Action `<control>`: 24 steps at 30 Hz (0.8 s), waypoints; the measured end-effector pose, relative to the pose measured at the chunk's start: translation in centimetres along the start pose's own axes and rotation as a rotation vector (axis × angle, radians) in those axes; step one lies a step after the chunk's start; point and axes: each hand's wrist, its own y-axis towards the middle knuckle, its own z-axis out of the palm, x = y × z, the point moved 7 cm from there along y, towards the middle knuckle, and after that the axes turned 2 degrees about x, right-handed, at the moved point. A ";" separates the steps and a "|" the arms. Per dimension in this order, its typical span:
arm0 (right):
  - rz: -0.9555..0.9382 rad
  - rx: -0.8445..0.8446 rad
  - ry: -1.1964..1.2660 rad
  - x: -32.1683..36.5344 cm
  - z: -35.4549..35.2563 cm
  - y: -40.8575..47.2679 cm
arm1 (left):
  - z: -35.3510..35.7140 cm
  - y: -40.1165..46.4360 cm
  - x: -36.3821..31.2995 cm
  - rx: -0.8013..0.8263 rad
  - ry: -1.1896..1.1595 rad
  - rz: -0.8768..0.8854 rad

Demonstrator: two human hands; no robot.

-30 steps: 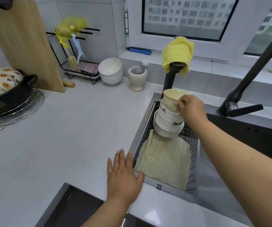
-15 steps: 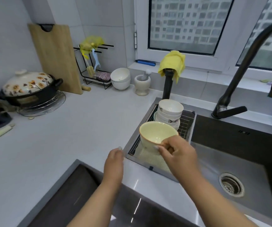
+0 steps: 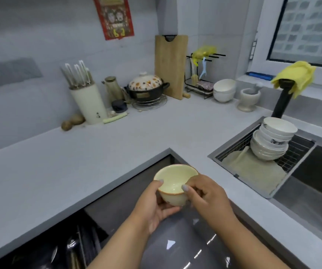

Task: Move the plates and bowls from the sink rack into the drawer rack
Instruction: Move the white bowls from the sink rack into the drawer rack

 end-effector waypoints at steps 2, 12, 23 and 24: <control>-0.006 0.037 0.066 1.9 2.4 -0.4 | -2.8 -2.1 -0.2 -0.053 -0.056 0.038; 0.251 0.329 0.280 9.3 16.6 -4.2 | -18.6 -12.3 0.6 -0.306 -0.338 0.211; 0.601 0.885 0.676 23.1 37.9 -18.4 | -41.3 -28.7 3.9 -0.610 -0.276 0.296; 0.598 0.890 0.674 24.5 39.7 -19.6 | -43.7 -30.5 4.2 -0.656 -0.254 0.303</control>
